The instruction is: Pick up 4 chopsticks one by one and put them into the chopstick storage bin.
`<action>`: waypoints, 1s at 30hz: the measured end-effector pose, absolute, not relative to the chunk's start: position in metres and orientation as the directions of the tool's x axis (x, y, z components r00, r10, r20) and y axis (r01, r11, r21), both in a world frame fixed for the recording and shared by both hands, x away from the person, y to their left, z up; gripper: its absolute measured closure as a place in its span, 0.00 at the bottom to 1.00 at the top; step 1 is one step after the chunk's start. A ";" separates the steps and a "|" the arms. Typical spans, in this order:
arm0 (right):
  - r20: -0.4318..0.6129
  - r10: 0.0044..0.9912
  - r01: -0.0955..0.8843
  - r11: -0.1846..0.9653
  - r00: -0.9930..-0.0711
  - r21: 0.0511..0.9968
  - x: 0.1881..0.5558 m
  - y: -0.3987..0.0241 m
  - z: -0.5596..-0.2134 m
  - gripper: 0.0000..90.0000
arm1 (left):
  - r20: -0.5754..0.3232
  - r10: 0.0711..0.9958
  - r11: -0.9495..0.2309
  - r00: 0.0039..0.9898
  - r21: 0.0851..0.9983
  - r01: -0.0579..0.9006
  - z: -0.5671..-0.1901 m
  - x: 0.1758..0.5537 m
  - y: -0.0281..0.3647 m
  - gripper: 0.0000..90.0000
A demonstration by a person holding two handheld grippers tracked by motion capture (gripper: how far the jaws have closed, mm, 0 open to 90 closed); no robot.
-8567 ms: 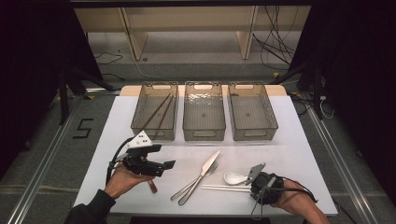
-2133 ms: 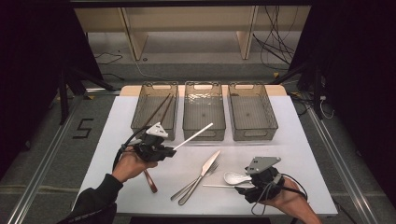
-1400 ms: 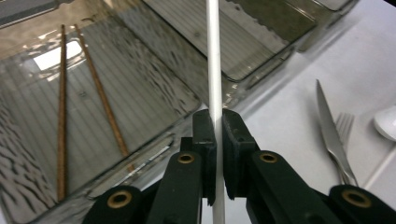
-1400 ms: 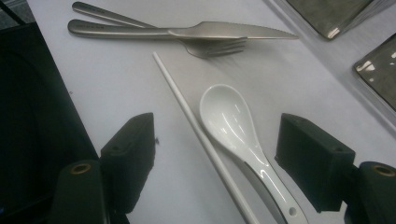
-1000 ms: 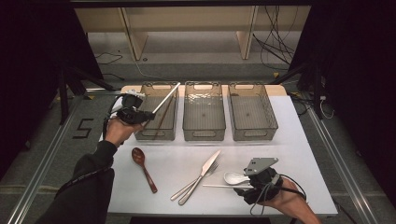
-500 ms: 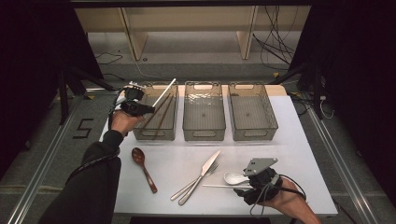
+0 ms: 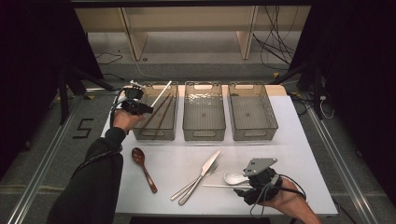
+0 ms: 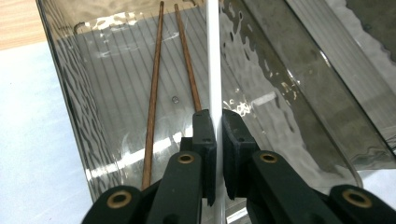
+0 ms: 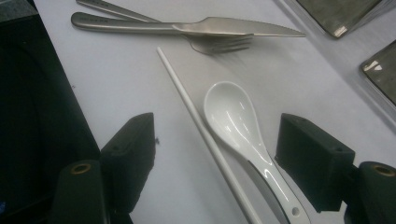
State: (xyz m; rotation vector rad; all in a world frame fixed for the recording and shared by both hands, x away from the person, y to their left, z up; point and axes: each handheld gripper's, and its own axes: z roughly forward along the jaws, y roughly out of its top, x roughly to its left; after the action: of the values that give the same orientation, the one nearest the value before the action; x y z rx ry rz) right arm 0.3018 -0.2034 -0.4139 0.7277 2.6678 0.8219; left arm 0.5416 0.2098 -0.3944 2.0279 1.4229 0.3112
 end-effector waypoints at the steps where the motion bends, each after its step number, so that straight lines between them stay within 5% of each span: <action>1: -0.091 0.531 0.387 0.715 -0.843 0.582 0.302 -0.204 -0.414 0.32 | -0.164 0.909 -0.210 0.384 0.615 0.760 -0.395 0.542 0.210 0.94; 14: -0.094 0.524 0.384 0.723 -0.847 0.575 0.302 -0.204 -0.414 0.32 | -0.146 0.933 -0.171 0.329 0.624 0.762 -0.399 0.549 0.205 0.92; 21: -0.095 0.519 0.381 0.728 -0.849 0.571 0.301 -0.203 -0.415 0.32 | -0.158 0.925 -0.166 0.344 0.648 0.744 -0.395 0.544 0.201 0.76; 30: -0.094 0.528 0.388 0.722 -0.844 0.572 0.303 -0.205 -0.414 0.32 | -0.262 0.843 -0.179 0.470 0.687 0.705 -0.370 0.500 0.195 0.43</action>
State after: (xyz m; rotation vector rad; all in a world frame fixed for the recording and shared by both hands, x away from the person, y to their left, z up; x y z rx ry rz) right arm 0.3028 -0.2049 -0.4144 0.7254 2.6775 0.8068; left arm 0.5003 0.1946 -0.3705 1.9370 1.2882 0.2242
